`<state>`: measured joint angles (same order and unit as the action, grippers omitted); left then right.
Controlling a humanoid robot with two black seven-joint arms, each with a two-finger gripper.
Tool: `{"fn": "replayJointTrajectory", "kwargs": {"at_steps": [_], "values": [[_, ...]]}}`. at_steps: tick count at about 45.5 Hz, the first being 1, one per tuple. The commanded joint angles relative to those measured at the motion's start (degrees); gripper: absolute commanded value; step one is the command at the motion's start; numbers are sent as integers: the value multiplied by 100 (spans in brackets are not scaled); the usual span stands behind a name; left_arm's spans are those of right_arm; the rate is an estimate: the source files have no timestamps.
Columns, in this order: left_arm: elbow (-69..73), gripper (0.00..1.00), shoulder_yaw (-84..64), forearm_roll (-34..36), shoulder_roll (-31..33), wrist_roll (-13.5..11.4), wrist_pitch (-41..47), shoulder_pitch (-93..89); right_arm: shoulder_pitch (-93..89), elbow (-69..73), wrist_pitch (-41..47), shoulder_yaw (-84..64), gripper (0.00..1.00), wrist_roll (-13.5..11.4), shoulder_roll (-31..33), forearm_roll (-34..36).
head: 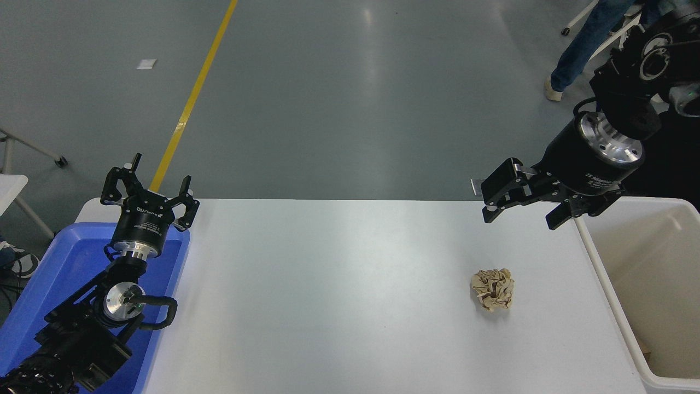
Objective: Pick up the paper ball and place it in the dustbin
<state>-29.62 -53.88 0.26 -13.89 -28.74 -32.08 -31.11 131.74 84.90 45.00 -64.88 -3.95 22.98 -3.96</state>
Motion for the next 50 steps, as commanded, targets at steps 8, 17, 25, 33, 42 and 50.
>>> {"fn": "replayJointTrajectory", "kwargs": {"at_steps": [8, 17, 25, 33, 42, 50], "values": [[0, 98, 0, 0, 0, 0, 0, 0, 1, 0, 0, 11, 100, 0, -12, 0], [0, 98, 0, 0, 0, 0, 0, 0, -70, 0, 0, 28, 100, 0, -21, 0], [0, 98, 0, 0, 0, 0, 0, 0, -114, 0, 0, 55, 100, 0, -21, 9], [0, 98, 0, 0, 0, 0, 0, 0, -122, 0, 0, 55, 100, 0, -74, 9], [0, 98, 0, 0, 0, 0, 0, 0, -122, 0, 0, 55, 100, 0, -100, 9], [0, 98, 0, 0, 0, 0, 0, 0, -122, -9, 0, 46, 100, 0, -118, 9]]}}
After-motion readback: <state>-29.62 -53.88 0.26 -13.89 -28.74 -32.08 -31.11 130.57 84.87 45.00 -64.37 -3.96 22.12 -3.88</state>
